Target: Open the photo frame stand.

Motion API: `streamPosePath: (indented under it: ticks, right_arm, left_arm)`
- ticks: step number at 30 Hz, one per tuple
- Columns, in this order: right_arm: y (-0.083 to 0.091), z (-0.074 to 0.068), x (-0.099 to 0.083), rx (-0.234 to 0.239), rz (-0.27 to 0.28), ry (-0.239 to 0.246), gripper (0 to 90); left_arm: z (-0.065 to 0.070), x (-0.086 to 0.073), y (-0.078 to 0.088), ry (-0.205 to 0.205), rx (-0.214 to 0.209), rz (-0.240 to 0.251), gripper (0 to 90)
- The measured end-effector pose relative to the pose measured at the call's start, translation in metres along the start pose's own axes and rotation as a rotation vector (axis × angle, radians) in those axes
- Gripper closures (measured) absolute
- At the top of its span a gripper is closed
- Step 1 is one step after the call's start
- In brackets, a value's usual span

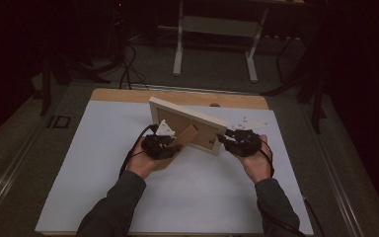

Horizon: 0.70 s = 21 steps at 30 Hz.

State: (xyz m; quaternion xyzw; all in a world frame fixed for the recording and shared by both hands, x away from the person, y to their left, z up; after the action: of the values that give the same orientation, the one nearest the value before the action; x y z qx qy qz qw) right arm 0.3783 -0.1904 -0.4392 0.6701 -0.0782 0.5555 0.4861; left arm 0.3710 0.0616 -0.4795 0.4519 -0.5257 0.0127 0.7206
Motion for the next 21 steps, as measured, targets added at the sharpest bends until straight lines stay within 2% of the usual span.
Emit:
streamPosePath:
  ticks: [8, 14, 21]
  right_arm:
    - [0.004, -0.008, -0.003, -0.006, 0.001, 0.033, 63.4]
    - [0.005, -0.011, -0.004, -0.01, 0.007, 0.03, 63.0]
    - [0.006, -0.014, -0.006, -0.01, 0.013, 0.026, 62.8]
  left_arm:
    - [0.001, -0.001, 0.001, 0.004, 0.011, 0.01, 73.3]
    - [0.0, -0.001, 0.003, 0.011, 0.027, 0.026, 75.6]
    - [0.002, -0.002, 0.005, 0.008, 0.019, 0.025, 76.6]
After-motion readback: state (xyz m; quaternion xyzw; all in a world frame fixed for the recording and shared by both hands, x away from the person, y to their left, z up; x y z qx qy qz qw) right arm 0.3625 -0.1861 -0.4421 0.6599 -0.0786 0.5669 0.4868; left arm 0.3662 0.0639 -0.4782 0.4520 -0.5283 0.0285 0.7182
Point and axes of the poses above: each handheld gripper's, and its own axes: y roughly backward along the jaws, x roughly out of its top, z roughly to its right, the point moved 3 cm from there along -y, roughly forward along the jaws, and after that the axes turned 1 degree about y, right-handed, at the moved point
